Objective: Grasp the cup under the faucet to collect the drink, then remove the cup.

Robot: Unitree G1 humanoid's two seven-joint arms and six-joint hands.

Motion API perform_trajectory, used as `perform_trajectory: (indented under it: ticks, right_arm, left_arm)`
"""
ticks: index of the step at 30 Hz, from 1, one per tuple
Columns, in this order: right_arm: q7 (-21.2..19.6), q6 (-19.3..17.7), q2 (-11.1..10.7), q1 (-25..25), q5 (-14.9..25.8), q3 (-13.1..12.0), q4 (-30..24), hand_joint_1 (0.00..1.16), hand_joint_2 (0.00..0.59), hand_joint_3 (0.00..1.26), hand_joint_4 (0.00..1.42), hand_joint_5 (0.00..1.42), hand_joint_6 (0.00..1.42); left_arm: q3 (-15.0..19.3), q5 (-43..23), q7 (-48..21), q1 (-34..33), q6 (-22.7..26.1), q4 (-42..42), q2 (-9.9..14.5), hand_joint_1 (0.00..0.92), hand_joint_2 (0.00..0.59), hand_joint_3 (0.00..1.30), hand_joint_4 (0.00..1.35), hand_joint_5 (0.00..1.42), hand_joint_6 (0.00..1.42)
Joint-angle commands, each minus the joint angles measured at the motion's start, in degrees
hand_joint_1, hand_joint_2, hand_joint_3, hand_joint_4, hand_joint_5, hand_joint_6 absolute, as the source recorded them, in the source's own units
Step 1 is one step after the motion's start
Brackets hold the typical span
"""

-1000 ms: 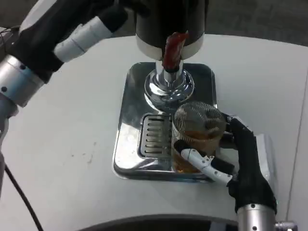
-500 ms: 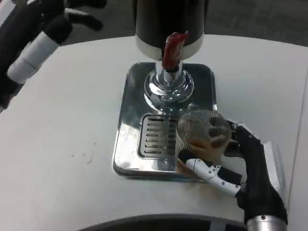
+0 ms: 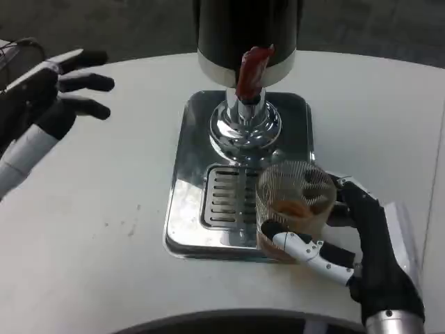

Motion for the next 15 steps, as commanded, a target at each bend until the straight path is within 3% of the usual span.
perform_trajectory:
  ticks: [1, 15]
  right_arm:
    - [1.3, -0.9, -0.7, 0.6, 0.0, -0.4, -3.5, 0.84, 0.223, 0.65, 0.71, 0.77, 0.45]
    - [8.0, -1.4, -3.7, 6.8, 1.8, -1.4, -13.9, 0.86, 0.220, 0.69, 0.72, 0.78, 0.45]
  left_arm:
    - [0.4, 2.1, 1.1, 6.6, -2.2, -2.4, -0.5, 0.000, 0.000, 0.25, 0.30, 0.43, 0.31]
    - [-6.4, 12.0, 3.7, 17.5, -11.5, -3.2, -3.4, 0.000, 0.021, 0.25, 0.25, 0.34, 0.28]
